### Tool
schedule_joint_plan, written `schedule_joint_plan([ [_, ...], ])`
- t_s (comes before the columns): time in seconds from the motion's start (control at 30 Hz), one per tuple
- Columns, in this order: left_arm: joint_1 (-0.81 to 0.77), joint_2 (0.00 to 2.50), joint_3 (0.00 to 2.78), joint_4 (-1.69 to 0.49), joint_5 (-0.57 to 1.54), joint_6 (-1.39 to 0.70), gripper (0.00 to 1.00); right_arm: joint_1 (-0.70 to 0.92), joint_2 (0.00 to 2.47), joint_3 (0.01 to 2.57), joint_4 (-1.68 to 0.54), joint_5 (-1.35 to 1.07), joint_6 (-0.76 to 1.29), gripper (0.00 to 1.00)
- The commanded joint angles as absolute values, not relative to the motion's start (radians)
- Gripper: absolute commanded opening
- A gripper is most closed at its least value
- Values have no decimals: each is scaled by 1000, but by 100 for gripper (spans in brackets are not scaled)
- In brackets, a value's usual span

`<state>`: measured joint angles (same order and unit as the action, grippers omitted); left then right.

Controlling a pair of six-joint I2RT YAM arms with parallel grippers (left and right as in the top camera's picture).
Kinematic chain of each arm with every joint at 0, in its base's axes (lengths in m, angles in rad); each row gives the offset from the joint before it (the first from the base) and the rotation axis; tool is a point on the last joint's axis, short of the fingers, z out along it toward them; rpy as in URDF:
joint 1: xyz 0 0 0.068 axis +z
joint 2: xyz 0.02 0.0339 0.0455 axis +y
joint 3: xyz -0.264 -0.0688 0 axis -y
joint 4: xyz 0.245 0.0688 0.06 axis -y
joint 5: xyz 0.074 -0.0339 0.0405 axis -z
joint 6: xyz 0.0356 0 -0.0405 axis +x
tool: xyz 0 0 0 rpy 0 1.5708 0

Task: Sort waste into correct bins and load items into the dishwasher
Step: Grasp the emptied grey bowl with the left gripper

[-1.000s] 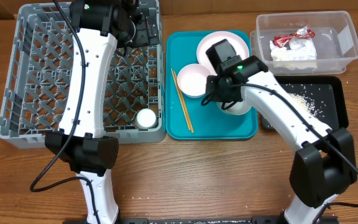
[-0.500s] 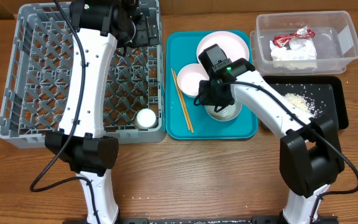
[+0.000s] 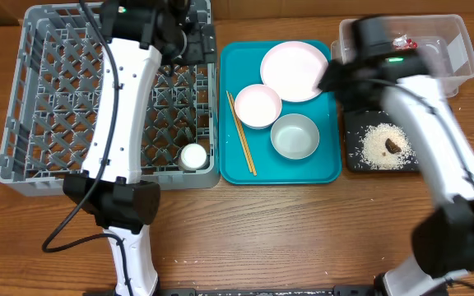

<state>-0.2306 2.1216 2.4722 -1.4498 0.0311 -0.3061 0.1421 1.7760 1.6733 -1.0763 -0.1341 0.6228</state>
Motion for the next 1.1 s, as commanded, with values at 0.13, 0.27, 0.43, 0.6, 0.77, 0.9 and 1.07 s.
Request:
schedule_joint_plan([
  [0.13, -387, 2119, 2332, -1417, 86, -327, 86, -37, 1728, 1689, -1177, -133, 630, 66],
  [0.27, -484, 2119, 2188, -1315, 86, -356, 84, -36, 1728, 1688, -1181, -125, 601, 66],
  [0.43, -561, 2120, 2063, -1209, 86, -421, 73, -33, 1728, 1688, -1187, -65, 599, 77],
  [0.6, -638, 2122, 1901, -1108, 68, -469, 68, -87, 1728, 1688, -1187, -15, 599, 95],
  [0.77, -643, 2122, 1836, -1043, 68, -530, 59, -113, 1728, 1688, -1177, 0, 598, 100],
  [0.9, -643, 2122, 1774, -992, 67, -577, 57, -120, 1728, 1688, -1177, 15, 598, 100],
  [1.07, -643, 2122, 1665, -864, 42, -610, 49, -120, 1728, 1688, -1177, 26, 598, 100],
])
